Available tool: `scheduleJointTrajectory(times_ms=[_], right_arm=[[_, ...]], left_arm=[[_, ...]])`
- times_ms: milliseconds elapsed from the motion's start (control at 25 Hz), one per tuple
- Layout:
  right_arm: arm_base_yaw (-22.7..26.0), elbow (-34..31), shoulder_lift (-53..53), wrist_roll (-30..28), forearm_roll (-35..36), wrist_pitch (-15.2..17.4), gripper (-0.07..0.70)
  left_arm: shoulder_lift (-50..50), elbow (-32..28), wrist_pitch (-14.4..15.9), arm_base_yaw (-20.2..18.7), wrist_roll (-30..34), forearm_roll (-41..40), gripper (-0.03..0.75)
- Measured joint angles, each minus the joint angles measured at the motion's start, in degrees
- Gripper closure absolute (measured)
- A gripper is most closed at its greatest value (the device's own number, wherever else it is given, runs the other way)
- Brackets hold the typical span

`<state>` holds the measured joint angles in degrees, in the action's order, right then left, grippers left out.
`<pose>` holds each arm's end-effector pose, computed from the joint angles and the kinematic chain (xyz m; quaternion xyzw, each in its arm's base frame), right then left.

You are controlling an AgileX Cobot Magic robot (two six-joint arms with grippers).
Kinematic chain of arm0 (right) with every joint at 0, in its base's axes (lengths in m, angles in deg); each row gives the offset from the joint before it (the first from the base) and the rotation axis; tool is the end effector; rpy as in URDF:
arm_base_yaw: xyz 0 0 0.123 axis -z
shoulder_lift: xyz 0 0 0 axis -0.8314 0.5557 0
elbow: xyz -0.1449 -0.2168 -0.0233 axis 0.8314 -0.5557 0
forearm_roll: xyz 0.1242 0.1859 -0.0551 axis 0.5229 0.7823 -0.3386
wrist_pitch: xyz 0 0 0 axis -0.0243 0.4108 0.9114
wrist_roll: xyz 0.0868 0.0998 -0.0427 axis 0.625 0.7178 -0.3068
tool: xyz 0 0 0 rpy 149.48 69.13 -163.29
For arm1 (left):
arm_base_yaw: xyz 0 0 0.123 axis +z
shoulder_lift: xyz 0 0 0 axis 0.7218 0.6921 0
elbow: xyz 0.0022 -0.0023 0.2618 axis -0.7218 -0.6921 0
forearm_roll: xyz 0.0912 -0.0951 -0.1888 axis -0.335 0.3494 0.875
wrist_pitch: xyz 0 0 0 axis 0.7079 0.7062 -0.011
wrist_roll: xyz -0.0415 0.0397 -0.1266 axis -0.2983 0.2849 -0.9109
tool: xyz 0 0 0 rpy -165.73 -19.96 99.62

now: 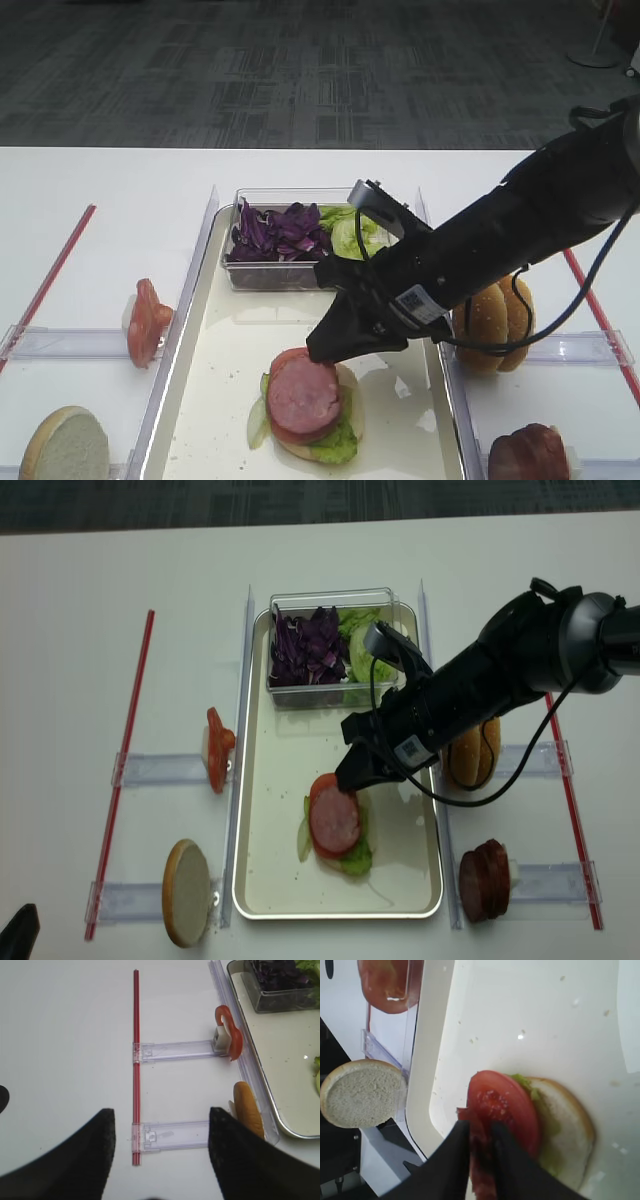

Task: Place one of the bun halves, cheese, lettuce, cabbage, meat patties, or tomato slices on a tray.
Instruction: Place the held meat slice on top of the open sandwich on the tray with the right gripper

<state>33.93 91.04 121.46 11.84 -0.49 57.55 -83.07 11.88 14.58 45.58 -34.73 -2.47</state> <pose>0.2536 0.2160 0.1112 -0.1218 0.8907 0.4366 0.0339 0.0325 0.0023 0.2276 -0.0123 0.8827 -0.0009 0.4697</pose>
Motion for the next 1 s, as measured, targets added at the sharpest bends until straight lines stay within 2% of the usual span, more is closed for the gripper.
scheduleJointTrajectory(times_ms=[200,320,400,760,1000], right_arm=[[0.00,0.00,0.00,0.00,0.10,-0.51,0.316],[0.00,0.00,0.00,0.00,0.45,-0.77,0.189],[0.00,0.00,0.00,0.00,0.58,-1.29,0.143],[0.00,0.00,0.00,0.00,1.48,-2.05,0.114],[0.00,3.18,0.00,1.92,0.84,3.49,0.114]], left_arm=[[0.00,0.00,0.00,0.00,0.00,0.00,0.335],[0.00,0.00,0.00,0.00,0.00,0.00,0.335],[0.00,0.00,0.00,0.00,0.00,0.00,0.335],[0.00,0.00,0.00,0.00,0.00,0.00,0.335],[0.00,0.00,0.00,0.00,0.00,0.00,0.335]])
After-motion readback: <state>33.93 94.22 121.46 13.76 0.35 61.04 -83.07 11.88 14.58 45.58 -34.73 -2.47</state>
